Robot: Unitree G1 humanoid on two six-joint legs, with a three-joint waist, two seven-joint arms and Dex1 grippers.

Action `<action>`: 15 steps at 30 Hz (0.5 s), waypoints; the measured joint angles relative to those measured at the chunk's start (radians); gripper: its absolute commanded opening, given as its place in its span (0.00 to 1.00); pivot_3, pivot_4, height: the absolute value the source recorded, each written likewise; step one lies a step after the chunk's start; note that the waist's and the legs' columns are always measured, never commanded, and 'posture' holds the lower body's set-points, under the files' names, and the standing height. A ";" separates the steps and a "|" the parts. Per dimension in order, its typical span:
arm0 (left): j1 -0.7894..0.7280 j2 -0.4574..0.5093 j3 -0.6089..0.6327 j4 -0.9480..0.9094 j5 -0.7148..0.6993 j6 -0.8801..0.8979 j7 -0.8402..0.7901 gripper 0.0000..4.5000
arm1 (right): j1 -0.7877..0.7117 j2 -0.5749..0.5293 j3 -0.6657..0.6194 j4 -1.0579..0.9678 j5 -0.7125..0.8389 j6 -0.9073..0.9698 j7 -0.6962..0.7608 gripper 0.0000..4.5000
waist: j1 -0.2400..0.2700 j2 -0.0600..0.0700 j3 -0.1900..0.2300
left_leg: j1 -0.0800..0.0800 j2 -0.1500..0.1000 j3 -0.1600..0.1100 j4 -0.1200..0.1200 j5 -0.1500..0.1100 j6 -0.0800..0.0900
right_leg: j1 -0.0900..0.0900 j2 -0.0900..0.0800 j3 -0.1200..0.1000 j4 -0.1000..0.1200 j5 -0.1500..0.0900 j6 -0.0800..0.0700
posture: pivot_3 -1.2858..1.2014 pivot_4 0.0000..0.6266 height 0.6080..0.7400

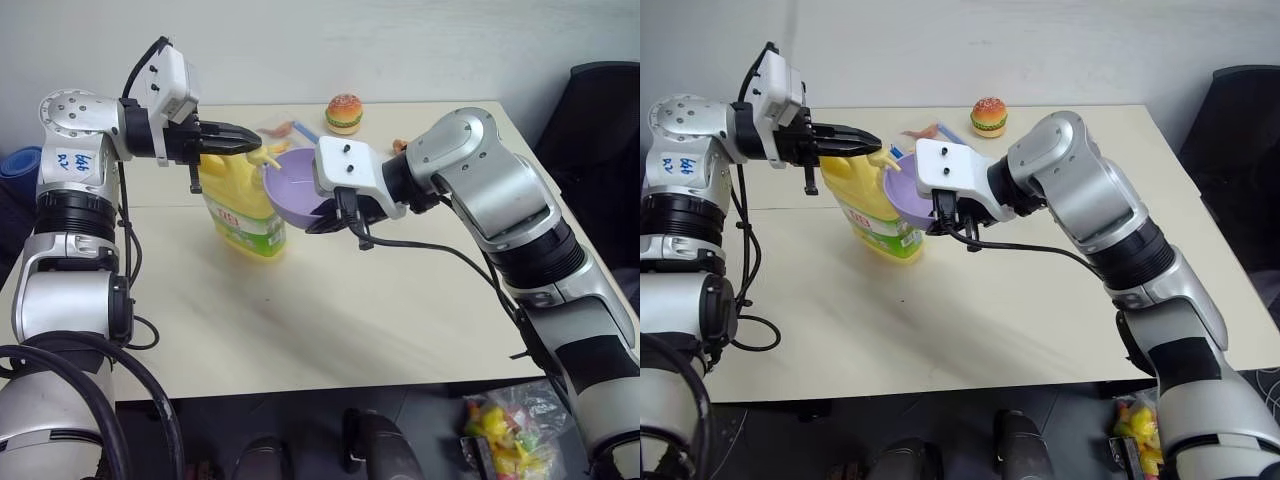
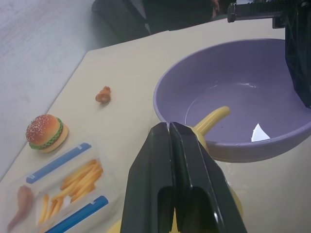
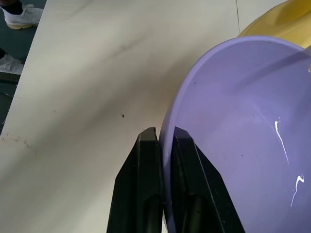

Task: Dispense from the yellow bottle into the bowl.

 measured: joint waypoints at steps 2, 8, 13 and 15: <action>0.001 -0.001 0.000 -0.001 0.001 -0.002 0.000 0.02 | 0.000 0.000 0.000 -0.001 0.000 0.001 0.000 0.00 | 0.000 0.000 0.000 | 0.000 0.000 0.000 0.000 0.000 0.000 | 0.000 -0.001 0.000 0.000 0.000 0.000 | 0.52 0.24 1.00; 0.015 -0.001 -0.001 -0.014 0.001 -0.025 0.000 0.02 | 0.000 0.000 0.000 -0.001 -0.001 0.000 0.000 0.00 | 0.000 0.000 0.000 | 0.001 -0.001 0.000 0.000 0.001 0.001 | 0.001 -0.003 -0.001 0.002 0.000 0.000 | 0.52 0.24 1.00; 0.017 -0.003 -0.001 -0.015 0.003 -0.027 0.001 0.02 | 0.001 0.000 0.000 -0.001 -0.002 0.000 -0.001 0.00 | 0.001 0.000 0.000 | 0.002 -0.001 0.000 0.000 0.001 0.002 | 0.001 -0.005 -0.001 0.003 0.000 0.000 | 0.52 0.24 1.00; 0.020 -0.005 -0.003 -0.017 0.014 -0.035 0.003 0.02 | 0.002 -0.001 0.000 -0.001 -0.005 -0.001 -0.002 0.00 | 0.001 0.000 0.000 | 0.002 -0.001 0.000 0.000 0.001 0.002 | 0.001 -0.005 -0.001 0.003 0.000 0.000 | 0.52 0.24 1.00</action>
